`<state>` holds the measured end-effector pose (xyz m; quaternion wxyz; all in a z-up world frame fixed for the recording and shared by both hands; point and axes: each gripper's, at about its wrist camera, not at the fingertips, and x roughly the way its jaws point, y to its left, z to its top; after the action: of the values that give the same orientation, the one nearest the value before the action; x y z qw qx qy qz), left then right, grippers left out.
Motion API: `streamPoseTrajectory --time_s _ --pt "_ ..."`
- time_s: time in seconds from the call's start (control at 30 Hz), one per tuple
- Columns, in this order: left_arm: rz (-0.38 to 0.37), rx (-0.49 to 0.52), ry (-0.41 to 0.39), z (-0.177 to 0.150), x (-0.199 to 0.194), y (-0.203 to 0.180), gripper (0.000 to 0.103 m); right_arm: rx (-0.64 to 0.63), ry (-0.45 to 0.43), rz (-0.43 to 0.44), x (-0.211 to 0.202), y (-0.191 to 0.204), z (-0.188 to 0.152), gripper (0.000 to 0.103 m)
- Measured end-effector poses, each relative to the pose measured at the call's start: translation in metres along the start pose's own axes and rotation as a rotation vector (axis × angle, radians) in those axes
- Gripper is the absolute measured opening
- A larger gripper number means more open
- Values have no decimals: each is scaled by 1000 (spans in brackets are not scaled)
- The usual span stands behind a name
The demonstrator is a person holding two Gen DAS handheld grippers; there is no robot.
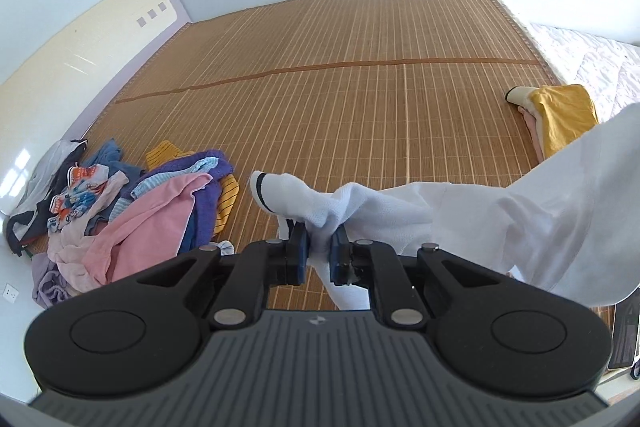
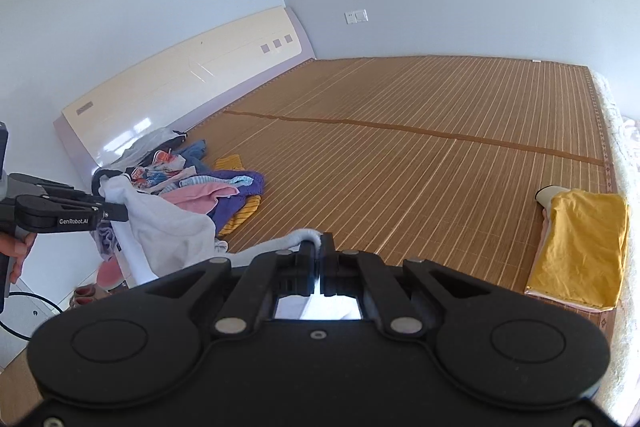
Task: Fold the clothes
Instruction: 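Grasp the white polo shirt with the left gripper and lift it off the heap, then carry the shirt over the open mat and lower it with the left gripper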
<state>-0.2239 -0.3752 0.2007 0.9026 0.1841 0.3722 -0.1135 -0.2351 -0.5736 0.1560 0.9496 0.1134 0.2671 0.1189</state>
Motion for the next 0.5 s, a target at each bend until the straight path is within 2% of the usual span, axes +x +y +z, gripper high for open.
streamPoseTrajectory --time_s 0.1,0.17,0.27,0.37,0.4,0.5 --pt "-31 11 17 5 25 -23 13 37 -47 -28 -9 -11 8 3" --pt "-57 32 32 10 68 -21 13 38 -57 -88 4 -15 9 3" --pt "-100 77 34 9 135 -39 14 64 -19 -158 46 -33 6 4" --pt "-158 131 84 19 225 -48 15 36 69 -231 108 -54 1 15" --pt "-181 149 95 23 247 -55 20 44 86 -256 126 -59 -3 30" --pt "-212 188 125 32 286 -63 31 128 116 -229 134 -79 -21 37"
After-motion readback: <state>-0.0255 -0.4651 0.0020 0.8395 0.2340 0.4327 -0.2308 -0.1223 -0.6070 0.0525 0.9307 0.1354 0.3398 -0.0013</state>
